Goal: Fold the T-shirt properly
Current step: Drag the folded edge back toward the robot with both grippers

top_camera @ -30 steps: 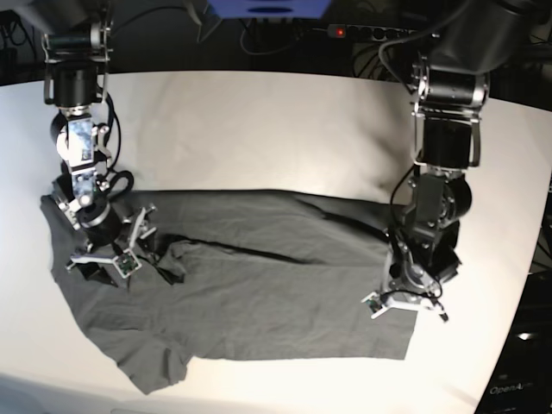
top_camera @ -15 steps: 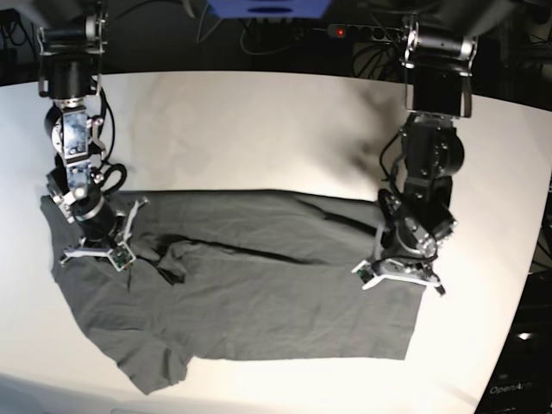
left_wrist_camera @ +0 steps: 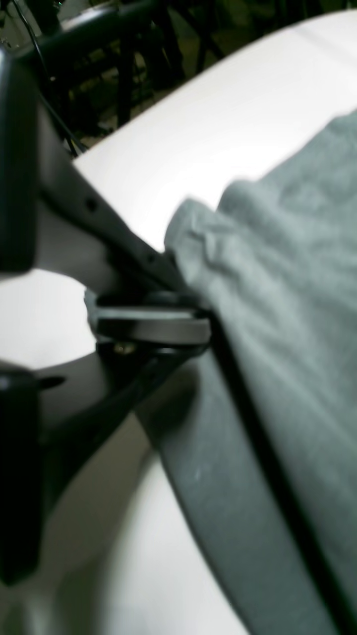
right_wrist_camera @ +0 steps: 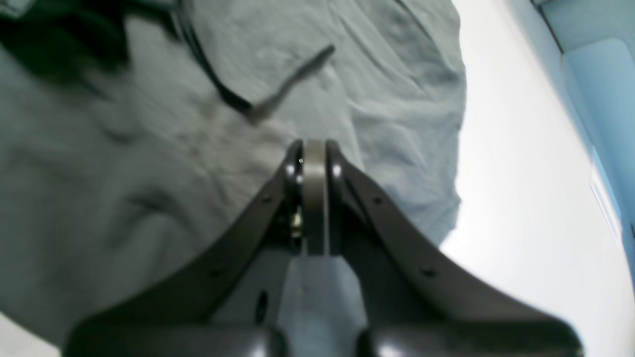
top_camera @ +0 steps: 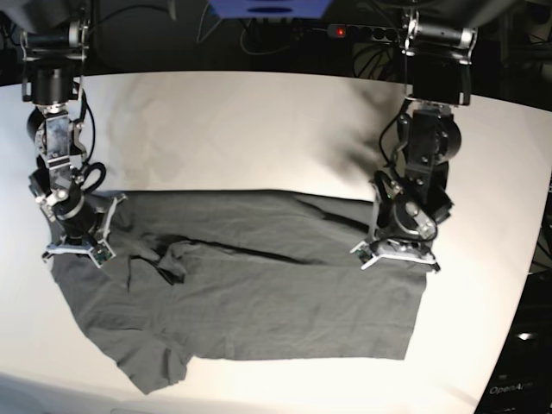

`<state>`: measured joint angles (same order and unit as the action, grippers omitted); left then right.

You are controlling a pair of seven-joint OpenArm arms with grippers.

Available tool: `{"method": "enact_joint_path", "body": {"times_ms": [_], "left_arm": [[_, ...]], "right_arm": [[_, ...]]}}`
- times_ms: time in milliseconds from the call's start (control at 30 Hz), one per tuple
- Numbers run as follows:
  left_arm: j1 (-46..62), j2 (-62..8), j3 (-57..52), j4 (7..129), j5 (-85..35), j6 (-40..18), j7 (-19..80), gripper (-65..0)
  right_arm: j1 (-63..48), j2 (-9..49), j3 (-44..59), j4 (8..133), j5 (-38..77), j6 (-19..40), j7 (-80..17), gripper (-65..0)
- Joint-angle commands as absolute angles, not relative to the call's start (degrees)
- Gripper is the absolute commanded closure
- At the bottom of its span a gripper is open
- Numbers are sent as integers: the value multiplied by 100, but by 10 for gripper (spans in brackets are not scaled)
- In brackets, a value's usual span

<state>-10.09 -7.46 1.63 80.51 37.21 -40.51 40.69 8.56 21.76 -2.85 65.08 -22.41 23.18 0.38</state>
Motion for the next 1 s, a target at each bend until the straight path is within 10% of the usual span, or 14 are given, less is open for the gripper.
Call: {"method": "enact_joint_path", "body": {"times_ms": [0, 967], "left_arm": [[-1121, -760, 145, 8084, 3732, -4000, 4013, -27], [-971, -796, -321, 7204, 3776, -4000, 3996, -27]], "right_arm": [[989, 2264, -251, 6554, -2193, 2255, 259, -3], [356, 2229, 171, 5692, -2193, 2255, 330, -3]]}}
